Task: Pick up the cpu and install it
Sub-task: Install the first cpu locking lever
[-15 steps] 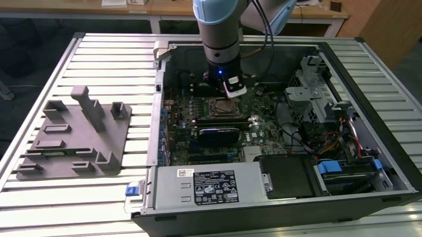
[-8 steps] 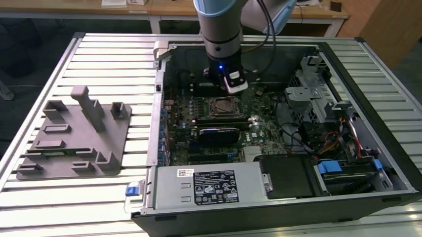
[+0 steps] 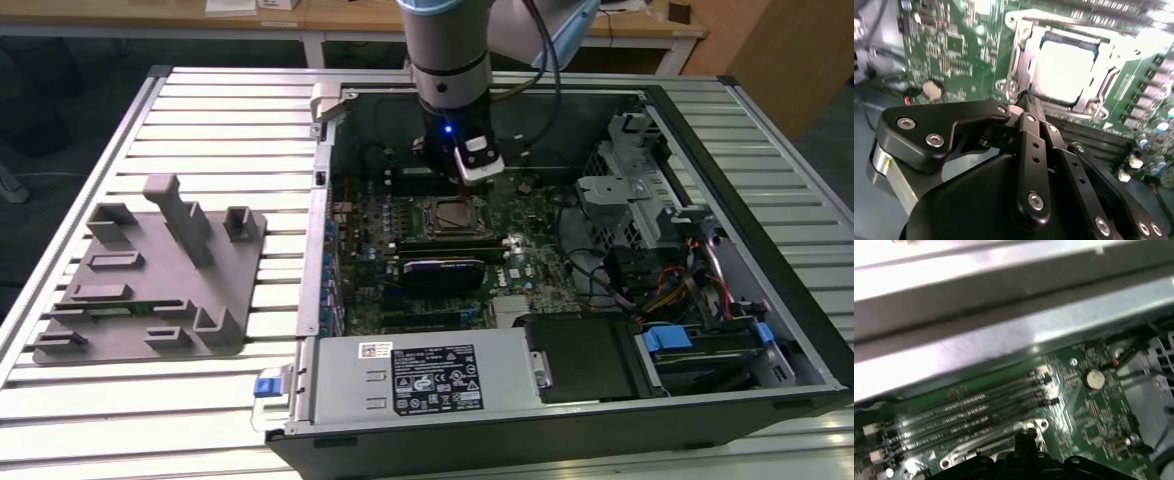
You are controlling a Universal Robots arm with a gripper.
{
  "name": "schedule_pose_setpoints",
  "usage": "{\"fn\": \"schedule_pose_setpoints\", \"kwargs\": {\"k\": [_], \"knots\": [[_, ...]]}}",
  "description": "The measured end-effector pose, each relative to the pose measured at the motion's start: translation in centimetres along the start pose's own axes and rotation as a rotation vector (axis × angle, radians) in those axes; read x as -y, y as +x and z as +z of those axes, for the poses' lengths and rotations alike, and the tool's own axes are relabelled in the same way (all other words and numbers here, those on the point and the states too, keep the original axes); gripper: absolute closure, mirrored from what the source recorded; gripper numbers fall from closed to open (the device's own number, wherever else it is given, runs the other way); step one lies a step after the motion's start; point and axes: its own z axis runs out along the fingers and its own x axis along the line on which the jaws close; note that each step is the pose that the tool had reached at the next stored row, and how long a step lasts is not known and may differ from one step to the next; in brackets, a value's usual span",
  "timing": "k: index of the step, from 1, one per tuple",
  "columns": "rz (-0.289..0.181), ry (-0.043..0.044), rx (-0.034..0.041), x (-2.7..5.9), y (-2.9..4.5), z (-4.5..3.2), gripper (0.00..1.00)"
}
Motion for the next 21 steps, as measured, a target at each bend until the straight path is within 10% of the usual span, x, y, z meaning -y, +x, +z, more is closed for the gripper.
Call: {"fn": "schedule_pose_setpoints", "kwargs": {"k": [3,8,12,13,14,21], "knots": [[0.001,0.0294,0.0061,-0.11,-0.31,0.02,0.89],[0.001,0.0335,0.0016,-0.12,-0.34,0.04,0.89],[0.006,0.057,-0.0649,-0.19,-0.59,0.16,0.89],[0.009,0.0679,-0.0962,-0.22,-0.69,0.21,0.89],[0.013,0.0851,-0.1444,-0.29,-0.91,0.27,0.89],[0.013,0.085,-0.1445,-0.39,-1.03,-0.27,0.89]]}}
